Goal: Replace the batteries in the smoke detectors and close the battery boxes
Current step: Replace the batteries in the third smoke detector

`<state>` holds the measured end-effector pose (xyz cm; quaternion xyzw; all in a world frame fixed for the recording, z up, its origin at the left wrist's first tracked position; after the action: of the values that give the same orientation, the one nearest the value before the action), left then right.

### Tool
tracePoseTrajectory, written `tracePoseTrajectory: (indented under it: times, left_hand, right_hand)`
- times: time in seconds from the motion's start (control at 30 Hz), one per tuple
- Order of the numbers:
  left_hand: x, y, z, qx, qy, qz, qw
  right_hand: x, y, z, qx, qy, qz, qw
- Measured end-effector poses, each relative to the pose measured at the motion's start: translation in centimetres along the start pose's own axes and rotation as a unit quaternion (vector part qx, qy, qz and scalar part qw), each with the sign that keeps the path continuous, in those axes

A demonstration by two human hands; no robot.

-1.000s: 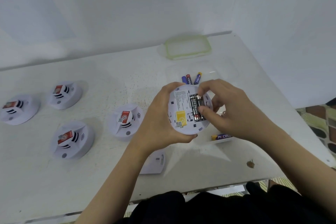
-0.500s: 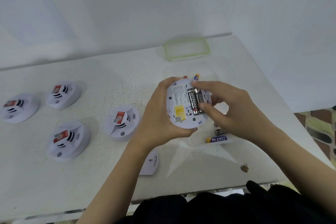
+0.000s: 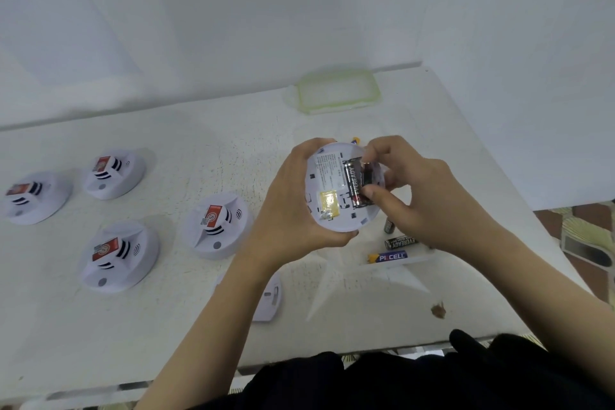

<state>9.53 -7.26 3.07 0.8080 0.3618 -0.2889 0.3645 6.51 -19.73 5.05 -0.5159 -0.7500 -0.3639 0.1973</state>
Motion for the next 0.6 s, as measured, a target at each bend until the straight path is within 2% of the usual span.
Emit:
tracePoseTrajectory:
  times: [0.1,0.27,0.37,0.5,0.6]
  left_hand:
    - [0.2,0.1,0.1,-0.002,0.003,-0.003,1.000]
    - [0.7,0.5,0.3,-0.002,0.033,-0.006,0.999]
    - [1.0,0.4,0.3,-0.008,0.037,-0.008,0.999]
    - [1.7,0.3,-0.5,-0.029,0.023,-0.014,0.999]
    - [2.4,0.2,-1.3,-0.046,-0.002,-0.033,0.998]
  right_hand:
    - [-0.2,-0.1,0.0,-0.005,0.003,0.002,1.000]
    - [1.0,-0.9,-2.3,-0.163,-0.107,-0.066,0.979]
    - [0.6,-1.4,-3.2,-0.209,-0.069,-0.052,0.974]
    - [-1.2,-2.3,-3.9,-0.213,0.019,0.005,0.977]
    - [-2.9,-2.2,-2.8,-0.119,-0.024,0.039,0.992]
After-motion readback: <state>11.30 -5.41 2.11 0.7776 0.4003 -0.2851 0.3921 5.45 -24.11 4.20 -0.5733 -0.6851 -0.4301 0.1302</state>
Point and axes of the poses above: each hand's wrist, its own y-axis towards the middle knuckle, its own z-axis out of the palm, x = y × z, the point moved 10 cm from there along y, towards the middle knuckle, and after that the axes turned 1 degree about x, right-handed, at the moved point
